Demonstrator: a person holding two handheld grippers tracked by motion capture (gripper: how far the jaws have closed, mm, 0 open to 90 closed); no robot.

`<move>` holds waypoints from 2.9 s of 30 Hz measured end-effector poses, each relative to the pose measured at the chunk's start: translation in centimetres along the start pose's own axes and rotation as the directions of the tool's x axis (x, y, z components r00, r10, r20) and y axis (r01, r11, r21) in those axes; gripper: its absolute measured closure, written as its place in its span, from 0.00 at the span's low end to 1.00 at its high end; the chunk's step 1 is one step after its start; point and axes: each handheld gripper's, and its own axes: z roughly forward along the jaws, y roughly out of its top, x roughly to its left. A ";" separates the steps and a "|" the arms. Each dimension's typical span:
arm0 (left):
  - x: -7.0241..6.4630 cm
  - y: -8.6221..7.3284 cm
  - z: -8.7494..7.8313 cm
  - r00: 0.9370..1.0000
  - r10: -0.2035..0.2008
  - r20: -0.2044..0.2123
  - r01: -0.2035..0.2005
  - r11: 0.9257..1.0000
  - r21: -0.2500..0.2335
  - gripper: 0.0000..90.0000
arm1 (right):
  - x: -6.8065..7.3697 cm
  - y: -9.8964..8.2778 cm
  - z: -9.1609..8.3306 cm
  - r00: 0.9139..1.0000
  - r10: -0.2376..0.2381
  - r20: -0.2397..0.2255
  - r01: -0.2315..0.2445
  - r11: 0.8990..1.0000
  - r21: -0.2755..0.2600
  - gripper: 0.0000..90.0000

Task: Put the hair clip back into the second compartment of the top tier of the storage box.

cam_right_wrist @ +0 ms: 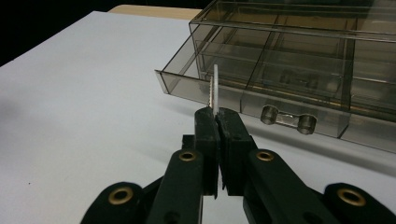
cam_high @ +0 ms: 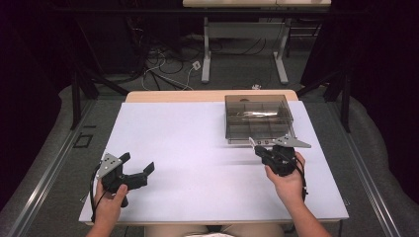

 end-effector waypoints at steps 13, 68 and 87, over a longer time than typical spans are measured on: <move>0.0 0.0 0.0 1.000 0.002 -0.001 -0.002 1.000 0.001 0.00 | -1.2 1.4 0.3 1.000 0.016 0.019 -0.016 1.000 0.010 0.97; 0.0 -0.1 0.1 1.000 -0.002 0.006 0.002 1.000 0.010 0.00 | -5.0 4.0 3.2 0.996 0.025 0.082 -0.034 0.994 0.103 0.97; 0.0 -0.1 0.1 1.000 -0.001 0.008 0.001 1.000 0.014 0.00 | -5.3 4.0 4.1 0.995 0.033 0.096 -0.044 0.993 0.108 0.97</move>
